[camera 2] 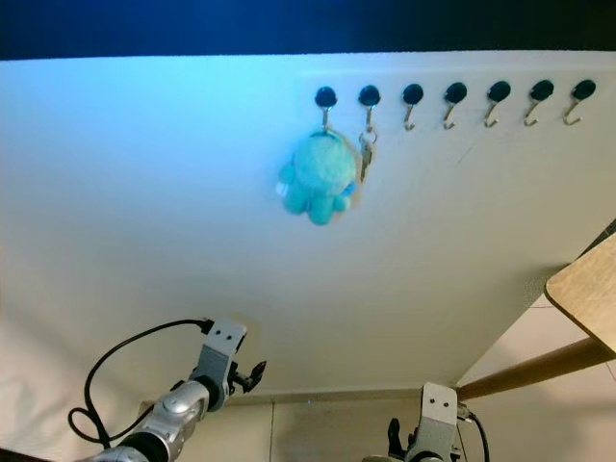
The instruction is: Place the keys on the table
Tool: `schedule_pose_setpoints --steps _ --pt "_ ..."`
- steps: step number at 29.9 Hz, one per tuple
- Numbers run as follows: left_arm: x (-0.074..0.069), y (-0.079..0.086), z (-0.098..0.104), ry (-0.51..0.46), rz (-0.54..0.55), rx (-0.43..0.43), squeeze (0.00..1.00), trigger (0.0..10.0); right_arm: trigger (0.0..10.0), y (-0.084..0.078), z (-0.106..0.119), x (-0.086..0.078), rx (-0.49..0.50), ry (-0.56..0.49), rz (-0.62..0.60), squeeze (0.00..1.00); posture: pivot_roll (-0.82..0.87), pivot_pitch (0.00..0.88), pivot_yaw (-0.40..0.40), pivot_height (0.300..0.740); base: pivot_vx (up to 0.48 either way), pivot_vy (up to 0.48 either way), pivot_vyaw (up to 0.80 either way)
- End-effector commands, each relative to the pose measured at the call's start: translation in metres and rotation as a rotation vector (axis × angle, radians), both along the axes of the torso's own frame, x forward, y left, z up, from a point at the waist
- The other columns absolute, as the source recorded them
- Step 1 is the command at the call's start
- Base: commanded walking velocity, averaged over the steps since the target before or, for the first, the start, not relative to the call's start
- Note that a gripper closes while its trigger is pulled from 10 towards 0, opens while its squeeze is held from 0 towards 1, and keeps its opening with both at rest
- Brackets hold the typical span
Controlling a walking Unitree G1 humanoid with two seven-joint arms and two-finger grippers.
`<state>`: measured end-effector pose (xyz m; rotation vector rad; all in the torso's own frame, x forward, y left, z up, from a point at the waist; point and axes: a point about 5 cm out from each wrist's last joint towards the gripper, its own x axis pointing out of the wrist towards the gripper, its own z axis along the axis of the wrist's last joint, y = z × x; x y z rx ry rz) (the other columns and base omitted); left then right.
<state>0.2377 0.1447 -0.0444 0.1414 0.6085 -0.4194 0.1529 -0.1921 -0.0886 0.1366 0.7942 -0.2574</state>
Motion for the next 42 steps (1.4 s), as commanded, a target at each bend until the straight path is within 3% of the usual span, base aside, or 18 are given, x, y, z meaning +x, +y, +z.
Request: schedule_pose_setpoints --steps 1,10,25,31,39,42 --pt "-0.003 0.0 -0.003 0.019 0.001 0.002 0.0 10.0 10.0 0.002 -0.003 -0.005 0.01 0.022 -0.002 0.0 0.02 0.028 0.025 0.74 -0.368 0.0 0.0" --pt "-0.004 -0.002 -0.003 0.018 0.002 0.0 0.0 10.0 10.0 0.001 -0.003 -0.006 0.009 0.026 0.0 0.0 0.02 0.03 0.024 0.74 -0.357 0.0 0.0" --pt "0.002 -0.006 0.0 0.005 -0.039 0.035 0.0 10.0 10.0 0.003 -0.003 -0.006 0.014 0.025 -0.001 0.0 0.03 0.033 0.03 0.74 0.0 0.0 0.0" --pt "0.002 -0.007 0.0 0.007 -0.047 0.048 0.0 10.0 10.0 0.003 -0.004 -0.007 0.013 0.026 -0.002 0.0 0.03 0.033 0.031 0.74 0.0 -0.437 0.0" --pt "0.007 0.0 0.003 -0.016 0.072 0.054 0.0 10.0 10.0 -0.002 0.004 0.005 -0.001 -0.04 0.017 0.0 0.03 0.033 0.03 0.74 0.0 -0.06 0.0" --pt "0.01 0.004 0.005 -0.034 0.132 0.048 0.0 10.0 10.0 -0.002 0.012 0.018 -0.001 -0.122 0.084 0.0 0.03 0.034 0.031 0.74 0.0 0.0 0.0"
